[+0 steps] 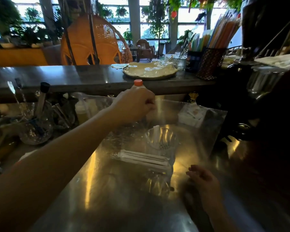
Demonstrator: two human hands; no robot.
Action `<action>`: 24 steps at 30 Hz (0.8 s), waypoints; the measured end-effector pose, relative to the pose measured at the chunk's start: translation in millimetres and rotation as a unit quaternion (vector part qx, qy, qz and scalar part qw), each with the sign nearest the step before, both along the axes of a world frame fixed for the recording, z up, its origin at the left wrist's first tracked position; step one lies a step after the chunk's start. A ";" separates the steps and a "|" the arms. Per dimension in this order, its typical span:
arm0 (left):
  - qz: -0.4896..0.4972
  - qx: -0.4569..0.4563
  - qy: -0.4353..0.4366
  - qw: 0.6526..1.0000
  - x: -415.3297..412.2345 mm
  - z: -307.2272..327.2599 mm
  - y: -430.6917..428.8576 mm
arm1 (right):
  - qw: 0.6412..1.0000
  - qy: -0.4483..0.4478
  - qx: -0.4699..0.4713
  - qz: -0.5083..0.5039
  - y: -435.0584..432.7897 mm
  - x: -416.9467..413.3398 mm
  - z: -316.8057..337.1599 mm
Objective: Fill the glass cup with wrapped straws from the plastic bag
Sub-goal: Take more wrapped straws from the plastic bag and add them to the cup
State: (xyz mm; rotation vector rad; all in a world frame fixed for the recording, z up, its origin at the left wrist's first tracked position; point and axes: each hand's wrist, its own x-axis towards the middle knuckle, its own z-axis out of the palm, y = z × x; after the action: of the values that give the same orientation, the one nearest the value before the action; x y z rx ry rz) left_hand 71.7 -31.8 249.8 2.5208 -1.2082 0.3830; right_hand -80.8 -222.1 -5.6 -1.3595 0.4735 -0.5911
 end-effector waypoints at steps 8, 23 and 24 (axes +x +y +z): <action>-0.063 -0.068 0.018 0.996 -9.7 25.8 -32.8 | 0.989 -0.064 0.041 -0.130 -18.3 -22.3 41.9; -0.183 -0.187 -0.013 0.965 -37.1 70.3 -101.0 | 0.950 -0.189 -0.041 -0.244 -77.7 -84.3 114.0; -0.189 -0.193 -0.015 0.963 -38.8 72.3 -102.6 | 0.950 -0.191 -0.043 -0.242 -79.2 -87.0 117.0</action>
State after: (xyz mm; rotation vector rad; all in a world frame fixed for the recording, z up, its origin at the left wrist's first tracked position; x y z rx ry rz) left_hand 32.9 -134.4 322.1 1.9156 -1.4304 0.5041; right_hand -167.7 -301.4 111.4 -1.1720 0.4660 -1.2659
